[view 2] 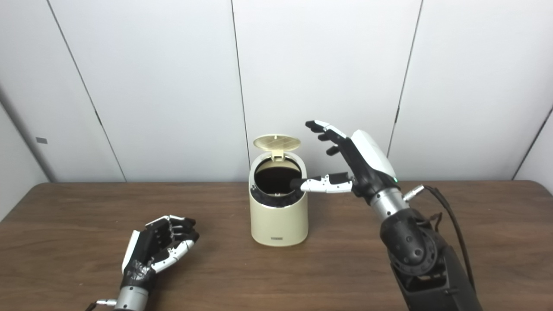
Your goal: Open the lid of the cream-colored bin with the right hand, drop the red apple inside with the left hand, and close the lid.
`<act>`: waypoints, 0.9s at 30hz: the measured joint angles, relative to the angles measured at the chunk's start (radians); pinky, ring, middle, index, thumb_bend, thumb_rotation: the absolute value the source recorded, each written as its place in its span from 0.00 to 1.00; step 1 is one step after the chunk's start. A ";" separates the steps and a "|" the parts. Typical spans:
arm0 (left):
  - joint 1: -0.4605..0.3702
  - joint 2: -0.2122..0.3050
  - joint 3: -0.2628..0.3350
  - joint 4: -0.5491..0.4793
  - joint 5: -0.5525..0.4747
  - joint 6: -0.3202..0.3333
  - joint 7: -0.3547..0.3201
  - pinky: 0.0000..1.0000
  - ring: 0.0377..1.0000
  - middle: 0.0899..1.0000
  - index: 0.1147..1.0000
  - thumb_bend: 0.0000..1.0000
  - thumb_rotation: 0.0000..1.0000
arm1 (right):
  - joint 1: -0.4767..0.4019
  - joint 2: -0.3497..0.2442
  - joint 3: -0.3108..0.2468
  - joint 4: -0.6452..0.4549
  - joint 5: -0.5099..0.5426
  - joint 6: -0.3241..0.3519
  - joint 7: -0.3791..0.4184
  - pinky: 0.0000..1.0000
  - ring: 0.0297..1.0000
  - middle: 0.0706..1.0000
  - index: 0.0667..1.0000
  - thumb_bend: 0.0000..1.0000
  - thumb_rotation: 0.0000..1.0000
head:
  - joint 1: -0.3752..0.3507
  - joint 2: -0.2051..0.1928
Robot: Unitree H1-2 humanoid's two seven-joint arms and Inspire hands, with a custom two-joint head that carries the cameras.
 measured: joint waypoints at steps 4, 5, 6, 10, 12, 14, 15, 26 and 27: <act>-0.001 -0.001 0.000 0.004 -0.002 -0.004 -0.003 0.54 0.58 0.60 0.43 0.51 0.04 | -0.077 -0.033 0.042 0.029 -0.077 0.054 0.058 0.64 0.82 0.87 0.87 0.71 0.54 | 0.002 0.000; -0.001 -0.001 0.001 0.005 -0.002 -0.004 -0.003 0.54 0.58 0.60 0.43 0.51 0.04 | -0.097 -0.037 0.048 0.037 -0.084 0.063 0.072 0.64 0.83 0.88 0.88 0.71 0.55 | 0.002 0.000; -0.002 -0.001 0.001 0.007 -0.002 -0.006 -0.003 0.55 0.58 0.60 0.43 0.51 0.04 | -0.114 -0.038 0.053 0.044 -0.090 0.068 0.080 0.65 0.85 0.88 0.87 0.71 0.55 | 0.002 0.000; -0.009 -0.002 0.002 0.017 -0.003 -0.015 -0.005 0.55 0.59 0.60 0.43 0.51 0.04 | -0.170 -0.042 0.087 0.085 -0.125 0.068 0.101 0.70 0.88 0.87 0.85 0.70 0.59 | 0.003 -0.002; -0.012 -0.002 0.002 0.021 -0.003 -0.025 -0.005 0.55 0.59 0.61 0.43 0.51 0.04 | -0.183 -0.050 0.117 0.096 -0.151 0.056 0.106 0.72 0.88 0.86 0.84 0.70 0.59 | 0.005 -0.002; -0.013 -0.002 0.002 0.021 -0.002 -0.029 -0.005 0.55 0.59 0.61 0.43 0.51 0.04 | -0.190 -0.050 0.133 0.101 -0.164 0.038 0.109 0.74 0.88 0.86 0.84 0.70 0.58 | 0.005 -0.002; -0.013 -0.002 0.002 0.021 -0.002 -0.030 -0.005 0.54 0.59 0.61 0.43 0.51 0.04 | -0.193 -0.050 0.140 0.102 -0.169 0.036 0.112 0.78 0.90 0.87 0.85 0.70 0.59 | 0.005 -0.002; -0.013 -0.004 0.003 0.020 0.000 -0.031 -0.001 0.52 0.58 0.60 0.43 0.51 0.04 | -0.203 -0.073 0.197 0.126 -0.209 -0.053 0.156 0.76 0.94 0.83 0.79 0.74 0.61 | 0.009 0.009; -0.013 -0.004 0.003 0.020 0.001 -0.031 -0.001 0.52 0.58 0.60 0.43 0.51 0.04 | -0.203 -0.075 0.196 0.125 -0.212 -0.058 0.156 0.76 0.94 0.82 0.78 0.74 0.61 | 0.011 0.009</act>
